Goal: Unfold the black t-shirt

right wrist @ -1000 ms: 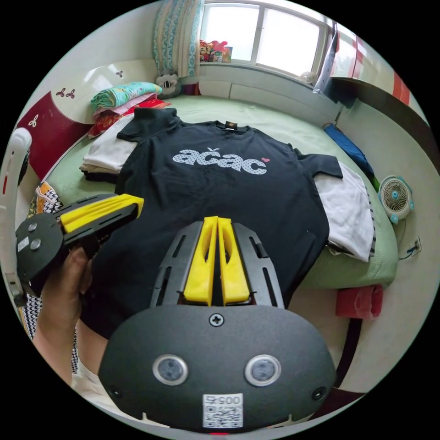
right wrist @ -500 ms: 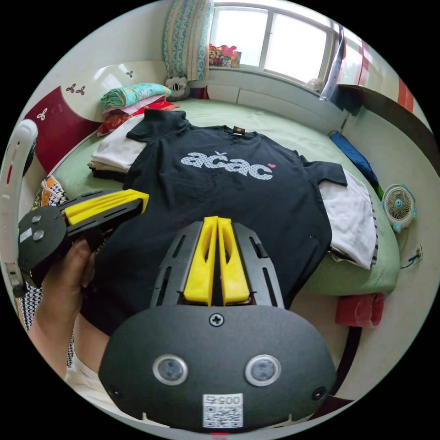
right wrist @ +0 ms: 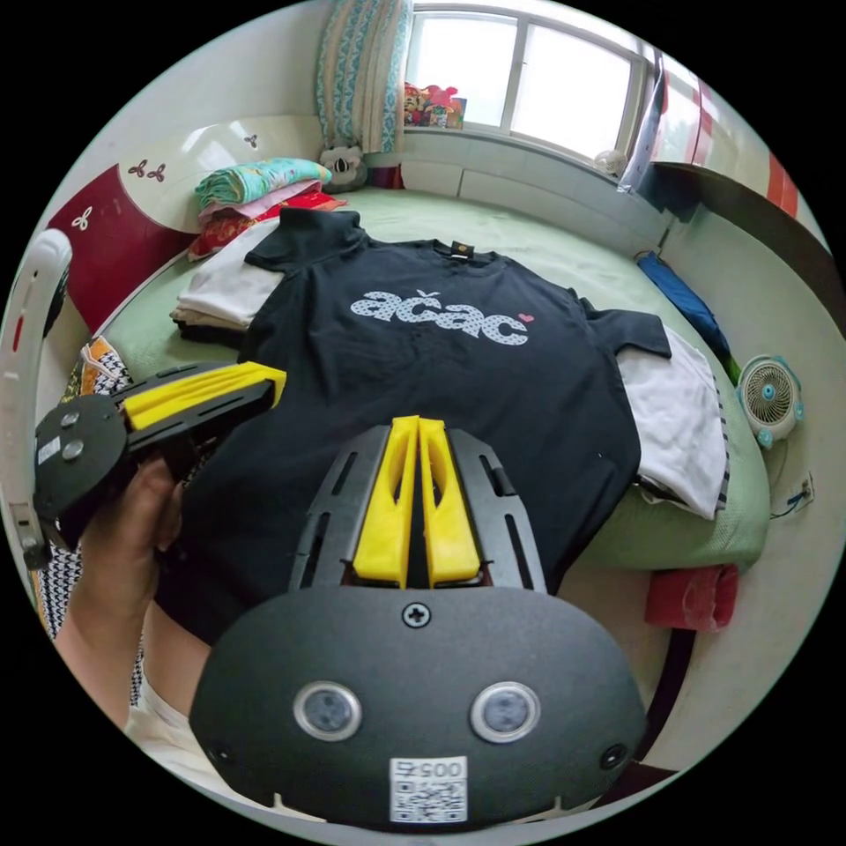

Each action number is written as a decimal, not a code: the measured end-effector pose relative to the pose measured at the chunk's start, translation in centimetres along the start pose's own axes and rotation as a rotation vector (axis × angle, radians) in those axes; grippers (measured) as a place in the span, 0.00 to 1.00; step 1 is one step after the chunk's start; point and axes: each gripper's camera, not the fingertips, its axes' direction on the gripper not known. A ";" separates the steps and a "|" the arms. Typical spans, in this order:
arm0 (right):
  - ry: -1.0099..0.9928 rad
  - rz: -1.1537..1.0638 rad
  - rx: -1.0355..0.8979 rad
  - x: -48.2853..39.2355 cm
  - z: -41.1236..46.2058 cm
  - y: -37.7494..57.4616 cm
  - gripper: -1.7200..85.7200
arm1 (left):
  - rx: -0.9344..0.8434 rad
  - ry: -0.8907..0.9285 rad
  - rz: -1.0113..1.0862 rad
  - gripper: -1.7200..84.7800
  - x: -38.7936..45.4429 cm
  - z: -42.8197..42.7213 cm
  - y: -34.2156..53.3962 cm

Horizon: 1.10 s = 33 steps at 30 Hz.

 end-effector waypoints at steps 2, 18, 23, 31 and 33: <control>-0.002 0.003 -0.001 0.4 0.2 -0.3 0.01 | 0.003 0.005 -0.005 0.01 -0.5 0.2 0.0; -0.068 0.035 0.001 3.4 2.2 -2.5 0.01 | 0.042 0.082 -0.019 0.01 -6.0 2.1 0.0; -0.149 0.138 -0.002 5.7 3.4 -3.6 0.01 | 0.058 0.125 -0.038 0.01 -8.7 3.0 0.0; -0.201 0.156 -0.034 5.9 6.2 -6.5 0.01 | 0.067 0.191 -0.070 0.01 -13.6 4.8 -0.2; -0.204 0.151 -0.039 5.5 6.8 -7.2 0.01 | 0.065 0.186 -0.062 0.01 -14.3 5.1 -0.2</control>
